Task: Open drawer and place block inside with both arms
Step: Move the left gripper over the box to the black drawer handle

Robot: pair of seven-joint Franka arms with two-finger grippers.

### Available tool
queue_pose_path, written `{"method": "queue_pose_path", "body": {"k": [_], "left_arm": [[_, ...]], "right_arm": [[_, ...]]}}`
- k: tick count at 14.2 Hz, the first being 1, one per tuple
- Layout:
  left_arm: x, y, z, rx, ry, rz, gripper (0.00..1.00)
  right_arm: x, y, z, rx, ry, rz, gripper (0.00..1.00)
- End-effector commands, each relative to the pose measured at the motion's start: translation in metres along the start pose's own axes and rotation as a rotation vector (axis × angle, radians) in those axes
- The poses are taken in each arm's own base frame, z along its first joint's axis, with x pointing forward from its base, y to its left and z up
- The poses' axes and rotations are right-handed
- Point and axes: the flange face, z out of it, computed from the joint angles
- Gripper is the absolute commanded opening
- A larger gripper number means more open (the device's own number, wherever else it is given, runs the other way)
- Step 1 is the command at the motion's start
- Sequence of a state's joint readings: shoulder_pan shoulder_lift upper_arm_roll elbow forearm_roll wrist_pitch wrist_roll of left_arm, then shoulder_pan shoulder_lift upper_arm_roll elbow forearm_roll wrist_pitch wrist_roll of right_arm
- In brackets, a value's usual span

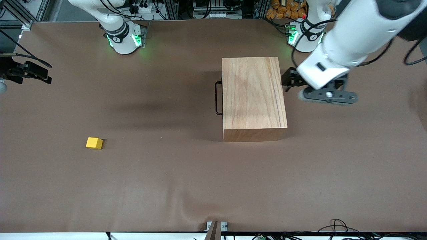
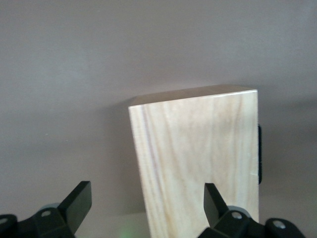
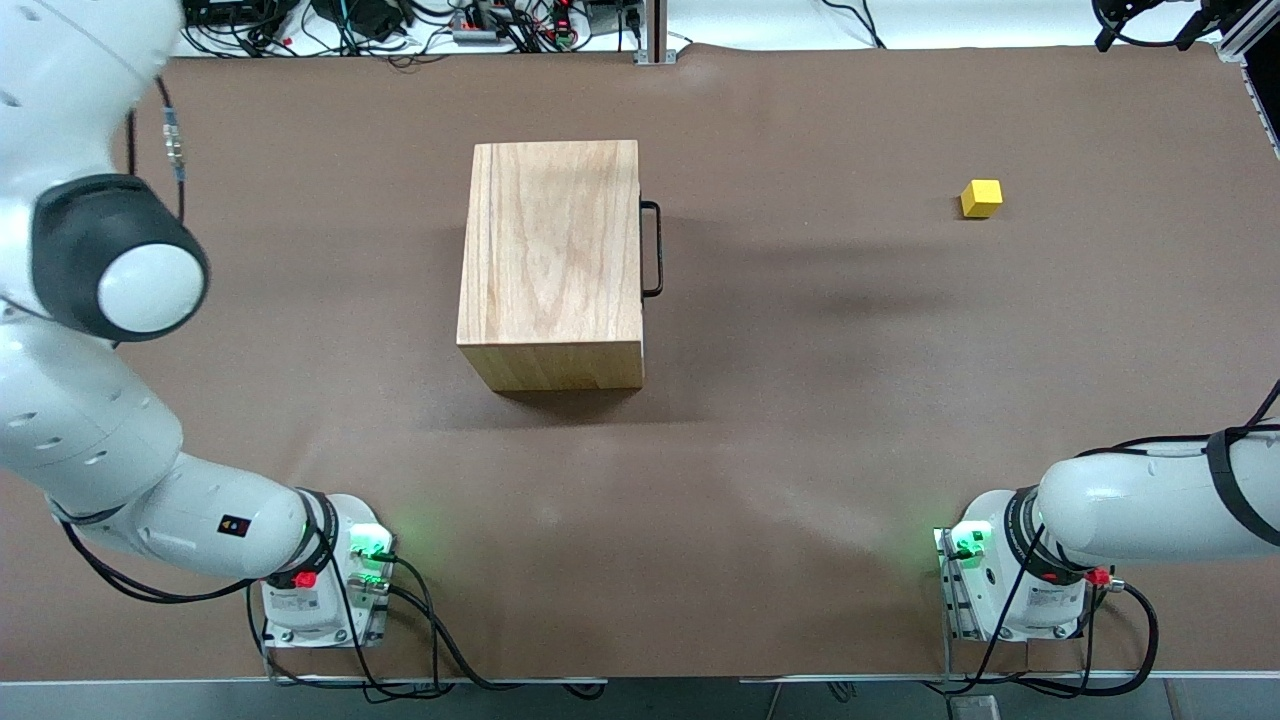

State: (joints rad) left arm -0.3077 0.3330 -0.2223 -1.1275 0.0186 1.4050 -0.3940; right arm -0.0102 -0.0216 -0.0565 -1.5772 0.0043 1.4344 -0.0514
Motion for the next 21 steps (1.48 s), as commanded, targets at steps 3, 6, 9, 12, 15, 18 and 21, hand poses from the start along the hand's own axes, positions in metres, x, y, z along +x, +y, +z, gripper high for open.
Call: {"method": "queue_pose_path", "body": {"k": [3,6,9,12,15,18,21], "left_arm": [[-0.004,0.116,0.039,0.128,0.056,0.001,1.0],[-0.01,0.171,0.073,0.147,0.09,-0.001,1.0],[-0.015,0.218,0.115,0.137,0.105,0.032,1.0],[-0.019,0.253,0.151,0.086,0.107,-0.015,1.0],[-0.033,0.285,0.182,0.088,0.119,-0.044,1.0],[-0.044,0.305,0.21,0.135,0.13,-0.079,1.0],[-0.064,0.33,0.239,0.177,0.146,-0.124,1.0]], "right_arm": [[-0.003,0.002,-0.002,0.01,0.004,0.002,1.0],[-0.003,0.002,-0.002,0.01,0.007,0.002,1.0],[-0.003,0.002,-0.002,0.01,0.005,0.002,1.0],[-0.003,0.002,-0.002,0.01,0.004,0.002,1.0],[-0.003,0.002,-0.002,0.01,0.005,0.002,1.0],[-0.001,0.003,0.001,0.01,0.002,0.002,1.0],[0.002,0.003,0.003,0.01,0.004,0.002,1.0]]}}
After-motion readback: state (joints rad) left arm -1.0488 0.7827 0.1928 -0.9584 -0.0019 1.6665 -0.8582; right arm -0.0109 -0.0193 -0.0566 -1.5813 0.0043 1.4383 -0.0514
